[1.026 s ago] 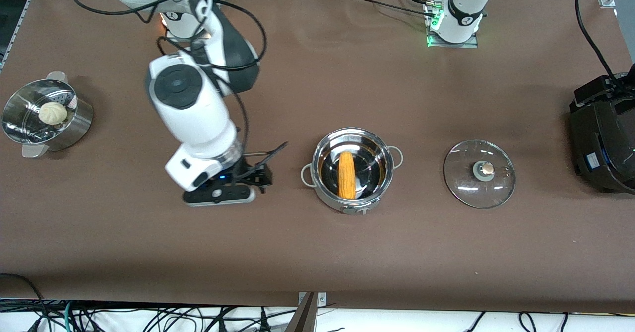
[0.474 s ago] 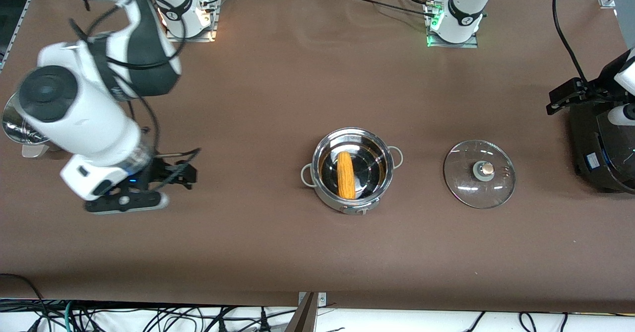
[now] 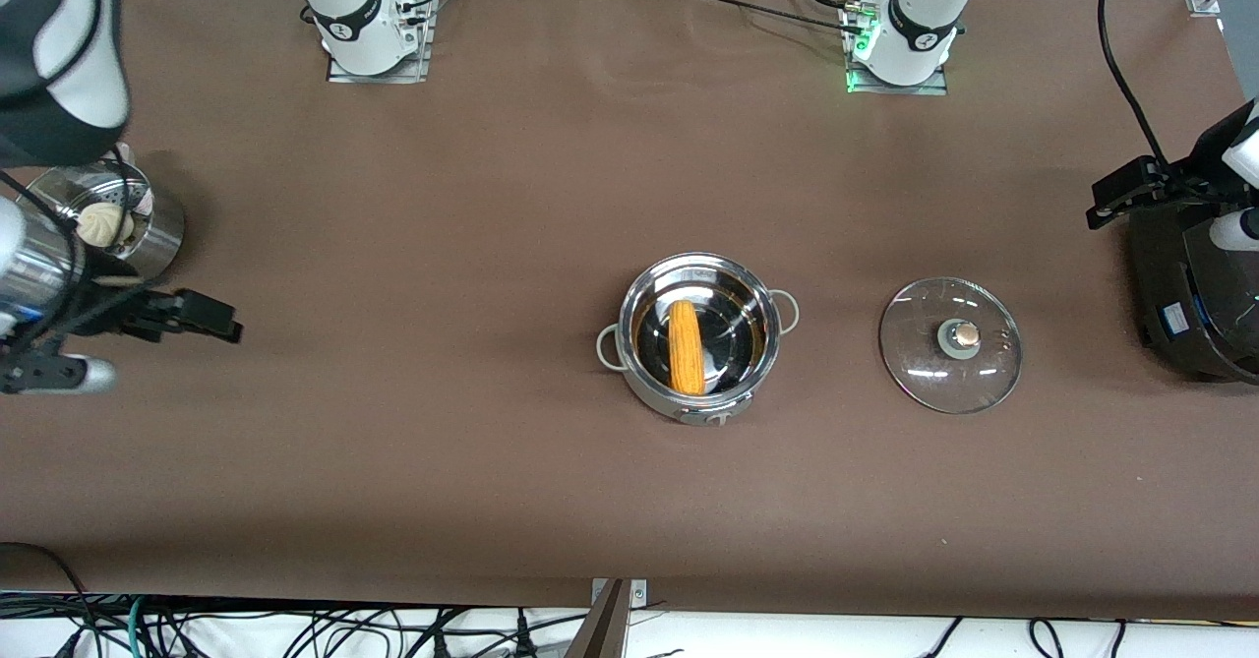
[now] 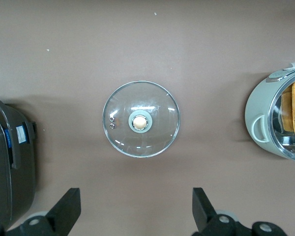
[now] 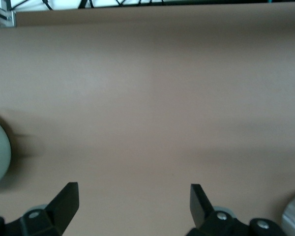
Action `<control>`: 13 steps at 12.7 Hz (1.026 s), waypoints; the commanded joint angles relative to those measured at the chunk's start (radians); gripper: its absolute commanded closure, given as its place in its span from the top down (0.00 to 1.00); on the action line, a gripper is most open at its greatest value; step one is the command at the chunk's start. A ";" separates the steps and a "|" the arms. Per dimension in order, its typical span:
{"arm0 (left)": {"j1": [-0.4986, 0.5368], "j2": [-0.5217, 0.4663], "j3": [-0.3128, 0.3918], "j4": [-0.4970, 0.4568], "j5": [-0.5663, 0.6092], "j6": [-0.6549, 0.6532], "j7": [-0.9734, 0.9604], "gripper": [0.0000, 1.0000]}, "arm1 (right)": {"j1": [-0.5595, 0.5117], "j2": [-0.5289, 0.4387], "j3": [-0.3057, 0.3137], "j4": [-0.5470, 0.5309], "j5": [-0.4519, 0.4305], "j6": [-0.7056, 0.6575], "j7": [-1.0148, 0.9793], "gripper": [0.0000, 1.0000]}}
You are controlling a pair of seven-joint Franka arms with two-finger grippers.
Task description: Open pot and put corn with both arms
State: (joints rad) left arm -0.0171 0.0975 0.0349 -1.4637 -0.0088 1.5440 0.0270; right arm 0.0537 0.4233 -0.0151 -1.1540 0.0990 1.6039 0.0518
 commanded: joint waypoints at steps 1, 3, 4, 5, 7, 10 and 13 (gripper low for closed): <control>-0.011 0.022 0.016 0.039 0.010 -0.027 0.002 1.00 | -0.032 -0.159 0.012 -0.211 0.001 0.011 -0.026 1.00; -0.017 0.019 0.003 0.034 0.026 -0.028 -0.005 1.00 | -0.046 -0.210 0.011 -0.256 -0.039 -0.007 -0.030 1.00; -0.017 0.018 0.006 0.036 0.021 -0.028 -0.007 1.00 | -0.046 -0.242 0.011 -0.292 -0.076 -0.019 -0.029 1.00; -0.018 0.019 0.006 0.037 0.024 -0.025 -0.006 1.00 | -0.046 -0.268 0.012 -0.337 -0.115 -0.018 -0.026 1.00; -0.020 0.019 0.008 0.037 0.021 -0.025 -0.006 1.00 | -0.049 -0.325 0.014 -0.397 -0.165 -0.015 -0.026 1.00; -0.018 0.019 0.008 0.037 0.017 -0.025 -0.007 1.00 | -0.098 -0.395 0.014 -0.437 -0.157 -0.025 -0.030 1.00; -0.018 0.019 0.008 0.037 0.018 -0.025 -0.006 1.00 | -0.104 -0.434 0.024 -0.490 -0.166 -0.062 -0.027 1.00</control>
State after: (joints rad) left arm -0.0272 0.1018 0.0371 -1.4619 -0.0088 1.5433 0.0269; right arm -0.0344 0.0368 -0.0151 -1.5690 -0.0537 1.5373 0.0310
